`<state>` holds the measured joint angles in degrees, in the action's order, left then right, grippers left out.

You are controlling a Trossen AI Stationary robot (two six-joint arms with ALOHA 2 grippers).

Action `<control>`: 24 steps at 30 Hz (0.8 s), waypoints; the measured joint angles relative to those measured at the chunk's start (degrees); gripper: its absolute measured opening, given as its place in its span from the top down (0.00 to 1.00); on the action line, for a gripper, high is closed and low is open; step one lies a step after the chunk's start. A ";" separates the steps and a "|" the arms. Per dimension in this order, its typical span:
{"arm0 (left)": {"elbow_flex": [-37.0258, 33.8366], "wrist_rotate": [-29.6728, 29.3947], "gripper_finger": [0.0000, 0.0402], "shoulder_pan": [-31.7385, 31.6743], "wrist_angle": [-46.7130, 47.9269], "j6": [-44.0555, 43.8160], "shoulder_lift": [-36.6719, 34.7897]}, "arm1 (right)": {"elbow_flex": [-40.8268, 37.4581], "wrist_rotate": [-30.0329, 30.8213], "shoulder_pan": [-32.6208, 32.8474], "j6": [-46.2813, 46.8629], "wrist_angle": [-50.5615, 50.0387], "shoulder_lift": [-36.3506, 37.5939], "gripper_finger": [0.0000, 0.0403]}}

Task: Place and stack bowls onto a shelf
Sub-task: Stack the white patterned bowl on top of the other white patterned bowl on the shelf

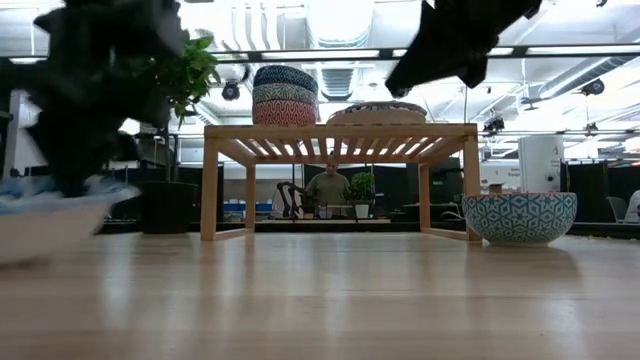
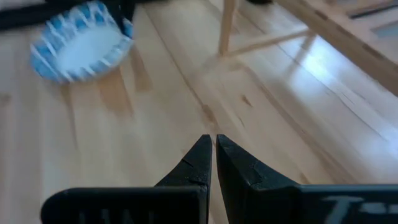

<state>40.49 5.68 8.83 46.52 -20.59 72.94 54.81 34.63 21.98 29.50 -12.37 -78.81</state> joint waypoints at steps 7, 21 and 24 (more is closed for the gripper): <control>11.38 -13.18 1.00 0.04 -0.27 -6.46 -0.57 | -1.22 -0.11 0.00 -6.81 11.33 -0.20 0.97; 20.83 -26.17 1.00 1.68 -6.97 -5.35 2.88 | -1.27 5.85 -0.01 -18.30 26.46 -6.96 0.89; 20.81 -26.23 1.00 1.67 -7.04 -6.37 4.28 | -1.27 5.75 -0.35 -15.45 28.78 -7.58 0.82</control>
<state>61.30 -20.56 10.50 39.48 -26.96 77.23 53.54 40.39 21.63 14.06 16.41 -86.39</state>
